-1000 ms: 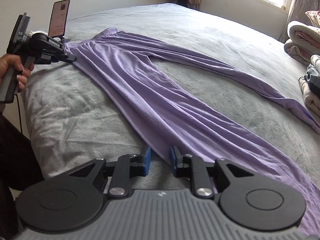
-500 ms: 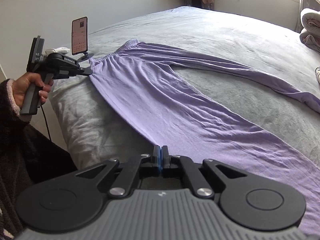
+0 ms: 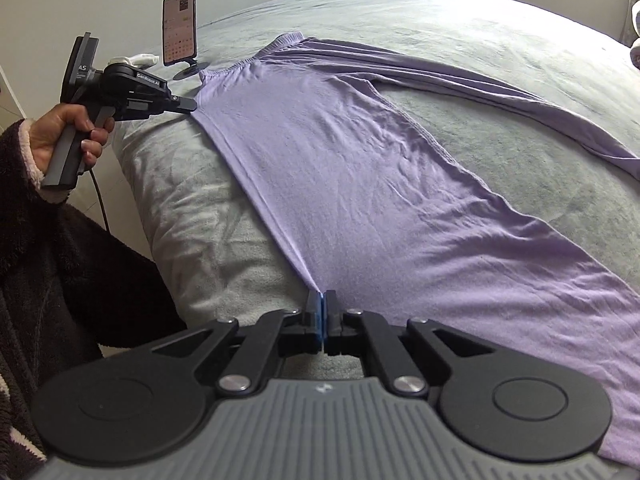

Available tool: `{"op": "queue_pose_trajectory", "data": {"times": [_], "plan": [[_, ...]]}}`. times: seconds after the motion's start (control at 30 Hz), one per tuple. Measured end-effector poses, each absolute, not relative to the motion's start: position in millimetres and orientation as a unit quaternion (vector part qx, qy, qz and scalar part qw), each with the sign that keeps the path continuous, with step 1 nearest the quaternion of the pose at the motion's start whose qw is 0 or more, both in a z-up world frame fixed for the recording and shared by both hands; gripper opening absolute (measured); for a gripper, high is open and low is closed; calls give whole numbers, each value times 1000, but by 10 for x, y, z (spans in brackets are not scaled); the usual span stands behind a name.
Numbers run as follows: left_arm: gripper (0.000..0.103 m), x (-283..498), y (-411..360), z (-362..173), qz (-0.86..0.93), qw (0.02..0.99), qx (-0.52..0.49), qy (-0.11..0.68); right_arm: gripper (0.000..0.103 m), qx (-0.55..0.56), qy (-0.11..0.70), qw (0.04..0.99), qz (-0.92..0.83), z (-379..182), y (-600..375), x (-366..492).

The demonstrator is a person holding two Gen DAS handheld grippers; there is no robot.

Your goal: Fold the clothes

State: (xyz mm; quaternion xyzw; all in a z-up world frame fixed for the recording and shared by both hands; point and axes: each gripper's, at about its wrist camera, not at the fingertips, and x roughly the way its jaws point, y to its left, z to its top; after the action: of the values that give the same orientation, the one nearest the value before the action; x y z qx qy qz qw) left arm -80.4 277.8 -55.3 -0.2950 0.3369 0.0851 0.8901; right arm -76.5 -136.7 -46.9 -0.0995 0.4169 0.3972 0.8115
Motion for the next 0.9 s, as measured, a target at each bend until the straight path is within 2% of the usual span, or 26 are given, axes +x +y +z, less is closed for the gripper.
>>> {"op": "queue_pose_trajectory", "data": {"times": [0.03,0.1,0.17,0.23,0.47,0.73,0.9], "plan": [[2,-783,2774,-550,84,888,-297,341,14,-101,415,812,397,-451,-1353,-770],[6,-736,2761,-516,73,886,-299,347,14,-110,411,811,401,-402,-1303,-775],[16,-698,2752,-472,70,887,-296,348,16,-116,408,810,405,-350,-1251,-774],[35,-665,2768,-426,85,890,-287,344,33,-114,403,812,407,-293,-1188,-750],[36,-464,3066,-440,150,877,-308,336,34,-123,380,812,424,-185,-887,-644],[32,-289,3160,-491,187,884,-297,309,34,-136,358,806,451,-319,-255,-597],[15,-312,3197,-543,189,889,-293,296,34,-160,338,812,447,-443,155,-568]]}}
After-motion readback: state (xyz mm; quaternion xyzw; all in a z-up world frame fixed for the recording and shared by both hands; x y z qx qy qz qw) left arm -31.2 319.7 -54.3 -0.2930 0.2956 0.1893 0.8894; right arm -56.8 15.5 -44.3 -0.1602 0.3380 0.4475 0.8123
